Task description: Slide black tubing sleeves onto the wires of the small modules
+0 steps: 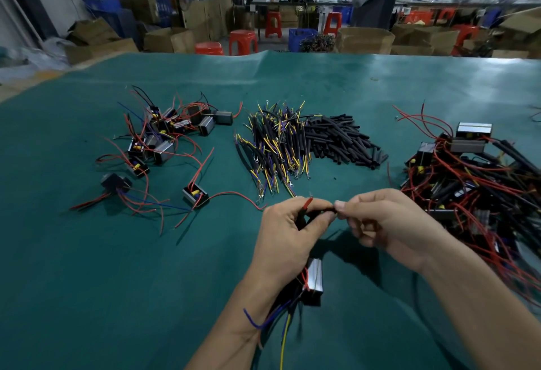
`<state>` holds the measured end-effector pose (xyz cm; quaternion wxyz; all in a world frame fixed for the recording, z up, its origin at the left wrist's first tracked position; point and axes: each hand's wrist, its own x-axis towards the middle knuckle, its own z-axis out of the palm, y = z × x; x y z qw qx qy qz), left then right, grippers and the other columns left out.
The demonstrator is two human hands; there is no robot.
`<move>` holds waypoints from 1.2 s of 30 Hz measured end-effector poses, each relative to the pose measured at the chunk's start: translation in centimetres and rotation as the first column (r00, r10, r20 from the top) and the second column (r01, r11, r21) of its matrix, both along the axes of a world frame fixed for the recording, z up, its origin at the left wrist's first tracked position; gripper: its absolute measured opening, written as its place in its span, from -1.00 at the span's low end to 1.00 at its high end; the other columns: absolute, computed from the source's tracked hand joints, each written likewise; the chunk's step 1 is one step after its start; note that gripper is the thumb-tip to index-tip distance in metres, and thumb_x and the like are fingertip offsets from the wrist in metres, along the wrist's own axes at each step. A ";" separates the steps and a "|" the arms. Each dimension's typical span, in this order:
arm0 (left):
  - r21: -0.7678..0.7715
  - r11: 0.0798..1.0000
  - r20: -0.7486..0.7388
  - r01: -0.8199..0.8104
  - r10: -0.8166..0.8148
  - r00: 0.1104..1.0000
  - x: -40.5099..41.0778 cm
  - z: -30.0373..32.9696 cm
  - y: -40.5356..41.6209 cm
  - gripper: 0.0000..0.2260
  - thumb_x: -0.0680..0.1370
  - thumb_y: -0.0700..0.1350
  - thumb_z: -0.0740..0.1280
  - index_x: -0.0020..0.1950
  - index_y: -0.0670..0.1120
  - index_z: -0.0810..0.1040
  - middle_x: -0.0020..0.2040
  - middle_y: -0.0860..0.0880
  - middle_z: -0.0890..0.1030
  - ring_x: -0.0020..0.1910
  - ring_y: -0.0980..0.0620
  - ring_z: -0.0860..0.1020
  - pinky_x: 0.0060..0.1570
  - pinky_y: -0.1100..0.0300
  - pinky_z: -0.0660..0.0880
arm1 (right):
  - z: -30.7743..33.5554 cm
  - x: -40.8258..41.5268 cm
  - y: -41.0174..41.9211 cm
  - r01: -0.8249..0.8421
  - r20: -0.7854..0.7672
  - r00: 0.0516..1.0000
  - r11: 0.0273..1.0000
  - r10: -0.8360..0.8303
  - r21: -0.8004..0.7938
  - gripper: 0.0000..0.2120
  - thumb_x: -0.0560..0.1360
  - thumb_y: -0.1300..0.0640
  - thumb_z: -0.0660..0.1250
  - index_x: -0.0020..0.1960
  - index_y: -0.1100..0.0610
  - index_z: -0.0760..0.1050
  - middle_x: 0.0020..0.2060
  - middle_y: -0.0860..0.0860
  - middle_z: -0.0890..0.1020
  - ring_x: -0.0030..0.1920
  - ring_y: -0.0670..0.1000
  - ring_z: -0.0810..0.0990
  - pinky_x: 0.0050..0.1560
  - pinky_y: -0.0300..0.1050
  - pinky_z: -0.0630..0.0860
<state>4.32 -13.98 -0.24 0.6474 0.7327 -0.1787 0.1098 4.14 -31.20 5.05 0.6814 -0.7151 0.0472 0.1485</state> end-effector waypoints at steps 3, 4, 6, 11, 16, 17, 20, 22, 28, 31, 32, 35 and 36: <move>-0.012 1.000 0.006 -0.021 0.021 1.000 0.1 -0.2 0.1 -0.91 0.50 -0.17 0.46 -0.06 0.00 0.73 -0.15 0.10 0.73 -0.15 0.09 0.67 -0.06 0.09 0.59 | -0.2 0.2 0.5 0.056 -0.137 0.990 0.994 -0.043 0.096 -0.75 0.14 0.05 0.60 -0.34 0.16 0.60 -0.48 0.04 0.44 -0.49 -0.07 0.38 -0.58 -0.27 0.26; -0.011 1.000 0.010 -0.026 0.026 1.000 0.1 -0.2 0.0 -0.90 0.50 -0.18 0.46 -0.06 -0.01 0.73 -0.15 0.11 0.73 -0.14 0.11 0.67 -0.06 0.13 0.59 | -0.3 0.2 0.6 0.080 -0.172 0.983 0.989 -0.059 0.122 -0.77 0.11 0.05 0.60 -0.36 0.14 0.62 -0.48 0.03 0.44 -0.50 -0.08 0.37 -0.60 -0.28 0.24; -0.015 1.000 0.011 -0.024 0.024 1.000 0.1 -0.2 0.0 -0.87 0.50 -0.21 0.46 -0.06 0.01 0.73 -0.15 0.12 0.73 -0.13 0.13 0.68 -0.05 0.18 0.58 | -0.4 0.3 0.9 0.115 -0.228 0.971 0.979 -0.074 0.169 -0.81 0.09 0.07 0.59 -0.41 0.13 0.63 -0.50 0.00 0.42 -0.53 -0.10 0.34 -0.63 -0.29 0.19; -0.041 0.997 0.007 -0.058 0.058 0.998 0.3 -0.4 0.0 -0.85 0.50 -0.16 0.43 -0.08 0.10 0.70 -0.21 0.09 0.72 -0.23 0.11 0.64 -0.14 0.08 0.60 | -0.8 0.0 1.3 0.117 -0.070 0.991 0.986 -0.109 0.119 -0.81 0.28 0.07 0.56 -0.42 0.13 0.62 -0.51 0.02 0.41 -0.54 -0.07 0.32 -0.60 -0.25 0.21; -0.035 0.995 -0.002 -0.091 0.091 0.996 0.3 -0.3 0.0 -0.91 0.51 -0.10 0.43 -0.11 0.10 0.70 -0.31 0.03 0.66 -0.32 0.15 0.55 -0.26 0.07 0.55 | -1.1 -0.1 1.0 0.284 0.593 0.804 0.911 -0.055 -0.300 -0.89 0.42 0.13 0.58 -0.23 0.04 0.67 -0.39 -0.05 0.67 -0.39 -0.08 0.59 -0.39 -0.22 0.49; -0.038 0.995 -0.004 -0.095 0.095 0.995 0.3 -0.3 0.0 -0.90 0.51 -0.10 0.44 -0.12 0.11 0.70 -0.31 0.01 0.66 -0.32 0.13 0.56 -0.26 0.04 0.55 | -1.0 -0.1 0.9 0.293 0.635 0.772 0.894 -0.012 -0.340 -0.89 0.42 0.14 0.59 -0.21 0.00 0.68 -0.35 -0.08 0.69 -0.34 -0.10 0.63 -0.32 -0.19 0.54; -0.050 0.994 -0.025 -0.095 0.094 0.995 0.4 -0.1 0.0 -0.87 0.50 -0.12 0.43 -0.13 0.12 0.69 -0.30 0.00 0.67 -0.31 0.12 0.57 -0.26 0.03 0.55 | -0.9 -0.1 0.5 0.312 0.697 0.711 0.849 0.088 -0.426 -0.89 0.39 0.14 0.61 -0.17 -0.03 0.72 -0.29 -0.15 0.70 -0.25 -0.11 0.67 -0.23 -0.24 0.57; -0.051 0.995 -0.036 -0.091 0.089 0.995 0.5 -0.1 0.0 -0.87 0.50 -0.13 0.43 -0.14 0.11 0.69 -0.30 -0.02 0.66 -0.33 0.14 0.54 -0.27 0.05 0.53 | -0.9 -0.1 0.3 0.306 0.725 0.667 0.825 0.170 -0.475 -0.89 0.39 0.16 0.61 -0.13 0.01 0.74 -0.28 -0.15 0.70 -0.24 -0.10 0.67 -0.26 -0.29 0.52; -0.064 0.994 -0.028 -0.087 0.086 0.996 0.4 -0.1 0.0 -0.83 0.49 -0.11 0.44 -0.15 0.19 0.69 -0.29 -0.02 0.67 -0.33 0.14 0.56 -0.28 0.06 0.53 | -0.7 -0.1 0.2 0.321 0.730 0.645 0.787 0.225 -0.526 -0.91 0.43 0.20 0.58 -0.15 0.03 0.73 -0.30 -0.17 0.68 -0.24 -0.13 0.66 -0.26 -0.32 0.51; -0.058 0.995 -0.019 -0.075 0.074 0.997 0.4 -0.2 0.0 -0.86 0.49 -0.08 0.43 -0.13 0.19 0.69 -0.29 0.04 0.68 -0.31 0.13 0.59 -0.25 0.05 0.56 | -0.6 -0.2 0.1 0.262 0.654 0.737 0.820 0.170 -0.509 -0.88 0.43 0.17 0.56 -0.20 -0.02 0.70 -0.34 -0.14 0.69 -0.32 -0.13 0.64 -0.27 -0.24 0.53; -0.053 0.996 -0.021 -0.070 0.069 0.997 0.4 -0.3 0.0 -0.88 0.49 -0.07 0.43 -0.12 0.17 0.69 -0.29 0.08 0.68 -0.30 0.13 0.60 -0.23 0.05 0.57 | -0.5 -0.2 0.0 0.228 0.608 0.779 0.834 0.154 -0.503 -0.87 0.44 0.17 0.56 -0.23 -0.01 0.70 -0.37 -0.10 0.68 -0.37 -0.13 0.61 -0.29 -0.18 0.53; -0.041 0.998 -0.040 -0.053 0.051 0.998 0.4 -0.5 -0.2 -0.90 0.48 -0.10 0.43 -0.08 0.08 0.70 -0.25 0.11 0.70 -0.26 0.16 0.62 -0.19 0.14 0.56 | -0.3 -0.1 0.2 0.147 0.451 0.892 0.917 0.040 -0.371 -0.84 0.44 0.25 0.51 -0.29 0.09 0.68 -0.45 0.06 0.63 -0.46 0.00 0.52 -0.42 -0.10 0.48; -0.043 0.998 -0.043 -0.047 0.045 0.998 0.4 -0.5 -0.2 -0.91 0.48 -0.12 0.43 -0.08 0.05 0.71 -0.25 0.11 0.70 -0.26 0.17 0.61 -0.18 0.17 0.54 | -0.3 -0.1 0.3 0.130 0.378 0.926 0.949 -0.012 -0.288 -0.82 0.44 0.30 0.48 -0.32 0.13 0.67 -0.47 0.07 0.60 -0.48 -0.02 0.50 -0.47 -0.14 0.45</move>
